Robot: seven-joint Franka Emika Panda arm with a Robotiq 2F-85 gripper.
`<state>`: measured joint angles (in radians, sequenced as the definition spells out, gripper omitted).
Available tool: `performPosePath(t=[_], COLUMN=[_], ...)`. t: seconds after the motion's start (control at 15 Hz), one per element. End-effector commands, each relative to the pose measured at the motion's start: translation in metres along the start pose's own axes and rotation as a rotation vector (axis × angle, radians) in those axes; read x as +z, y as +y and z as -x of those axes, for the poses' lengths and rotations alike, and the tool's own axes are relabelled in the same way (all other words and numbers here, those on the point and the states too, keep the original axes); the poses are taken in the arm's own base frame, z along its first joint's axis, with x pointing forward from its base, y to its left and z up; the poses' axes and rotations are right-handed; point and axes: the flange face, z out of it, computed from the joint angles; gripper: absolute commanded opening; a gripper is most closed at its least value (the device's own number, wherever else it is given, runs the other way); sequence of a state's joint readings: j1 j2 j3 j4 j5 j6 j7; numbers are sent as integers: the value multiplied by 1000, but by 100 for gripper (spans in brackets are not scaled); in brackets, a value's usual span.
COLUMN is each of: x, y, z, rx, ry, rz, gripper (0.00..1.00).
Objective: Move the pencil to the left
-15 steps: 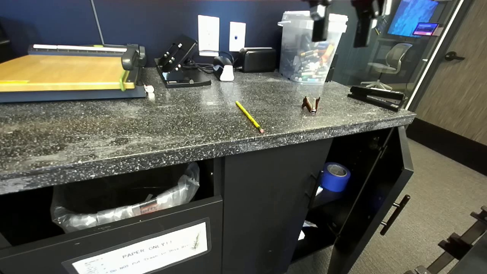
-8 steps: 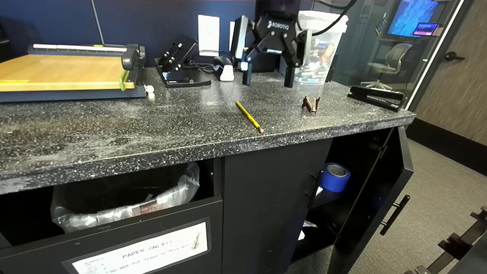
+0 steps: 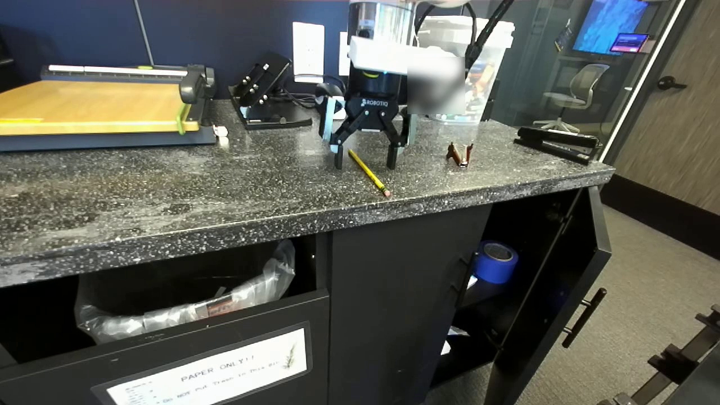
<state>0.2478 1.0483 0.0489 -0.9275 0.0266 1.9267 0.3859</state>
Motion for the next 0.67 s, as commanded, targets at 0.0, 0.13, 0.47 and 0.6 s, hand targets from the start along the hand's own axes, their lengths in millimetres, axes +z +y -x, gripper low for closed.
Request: performPosePath(t=[0.0,0.13,0.47,0.6], x=[9,8,1,0], y=[-7,-5,0,3], z=[-18,-22,-27,-29], rx=[32,46,64,76], ry=[46,54,74,82], rz=[8,13,10,16], gripper=[70,54,16,2])
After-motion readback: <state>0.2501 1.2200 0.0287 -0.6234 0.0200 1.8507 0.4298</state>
